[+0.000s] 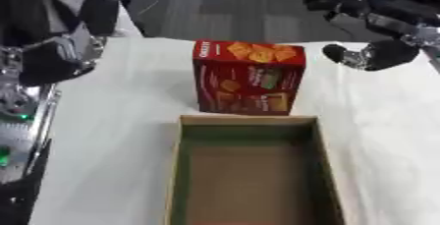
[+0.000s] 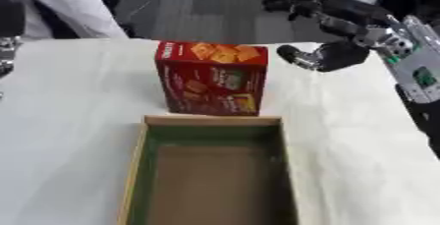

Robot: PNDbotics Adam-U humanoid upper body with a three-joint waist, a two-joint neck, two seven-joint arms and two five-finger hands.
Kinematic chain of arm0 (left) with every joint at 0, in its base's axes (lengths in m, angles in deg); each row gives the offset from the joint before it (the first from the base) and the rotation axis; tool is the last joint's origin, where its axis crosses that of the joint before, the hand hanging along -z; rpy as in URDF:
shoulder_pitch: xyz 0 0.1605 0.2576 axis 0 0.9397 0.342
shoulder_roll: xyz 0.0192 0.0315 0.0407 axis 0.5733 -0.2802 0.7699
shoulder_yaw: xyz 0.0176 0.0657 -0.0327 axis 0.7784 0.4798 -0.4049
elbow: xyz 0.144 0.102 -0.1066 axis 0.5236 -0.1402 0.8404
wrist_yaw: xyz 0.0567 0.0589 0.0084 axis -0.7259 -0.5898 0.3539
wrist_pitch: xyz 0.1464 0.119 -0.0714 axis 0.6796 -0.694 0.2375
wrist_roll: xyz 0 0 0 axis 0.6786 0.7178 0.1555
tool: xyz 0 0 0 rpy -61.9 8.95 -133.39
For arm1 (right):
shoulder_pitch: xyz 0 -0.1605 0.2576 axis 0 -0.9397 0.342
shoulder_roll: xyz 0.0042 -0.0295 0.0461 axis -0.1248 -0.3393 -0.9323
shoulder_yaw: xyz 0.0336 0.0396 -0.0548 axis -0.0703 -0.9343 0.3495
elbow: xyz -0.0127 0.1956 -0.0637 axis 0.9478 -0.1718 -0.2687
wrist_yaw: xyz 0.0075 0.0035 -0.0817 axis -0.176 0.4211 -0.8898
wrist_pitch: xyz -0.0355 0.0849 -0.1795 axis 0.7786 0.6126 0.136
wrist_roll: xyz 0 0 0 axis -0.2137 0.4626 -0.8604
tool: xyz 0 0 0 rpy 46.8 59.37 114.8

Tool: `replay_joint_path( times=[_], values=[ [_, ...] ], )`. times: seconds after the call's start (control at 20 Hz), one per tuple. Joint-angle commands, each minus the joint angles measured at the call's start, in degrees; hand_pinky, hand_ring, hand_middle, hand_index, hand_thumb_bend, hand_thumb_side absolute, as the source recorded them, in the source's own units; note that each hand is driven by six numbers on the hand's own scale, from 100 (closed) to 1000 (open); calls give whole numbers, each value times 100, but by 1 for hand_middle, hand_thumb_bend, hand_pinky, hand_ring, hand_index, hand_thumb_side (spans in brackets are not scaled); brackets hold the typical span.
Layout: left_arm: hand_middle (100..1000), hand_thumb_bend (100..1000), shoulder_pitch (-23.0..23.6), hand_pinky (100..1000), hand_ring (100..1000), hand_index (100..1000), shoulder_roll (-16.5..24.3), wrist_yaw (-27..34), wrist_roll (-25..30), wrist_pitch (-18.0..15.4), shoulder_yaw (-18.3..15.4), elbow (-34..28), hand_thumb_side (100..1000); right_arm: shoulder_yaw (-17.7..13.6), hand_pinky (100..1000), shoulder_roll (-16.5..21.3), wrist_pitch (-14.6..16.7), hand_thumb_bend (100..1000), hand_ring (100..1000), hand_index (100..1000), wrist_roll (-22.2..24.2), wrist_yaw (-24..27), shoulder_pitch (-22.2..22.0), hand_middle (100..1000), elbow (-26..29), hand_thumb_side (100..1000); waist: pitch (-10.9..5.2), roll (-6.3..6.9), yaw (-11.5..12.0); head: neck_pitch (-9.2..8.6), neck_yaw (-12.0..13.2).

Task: Pick up objects on the table and place them in the box.

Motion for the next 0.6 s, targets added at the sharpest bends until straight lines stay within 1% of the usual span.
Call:
replay_joint_path(
  times=[0.05,0.35,0.6],
  values=[
    [854,383,-62,792,808,871,35,37,3,-6,-67,-77,531,-36,777,-55,758,283,940,1000,678,-67,211,978,198,782,-120,-10,2,35,40],
    [854,384,-61,792,808,870,15,50,14,-5,-61,-77,532,-19,774,-378,773,276,937,1000,640,-353,375,976,86,780,-122,-28,24,50,12],
    [854,382,-60,792,808,870,2,56,11,6,-66,-77,533,-19,778,-573,859,277,937,1000,583,-729,441,979,-48,782,-117,-48,39,44,-14]
  ],
)
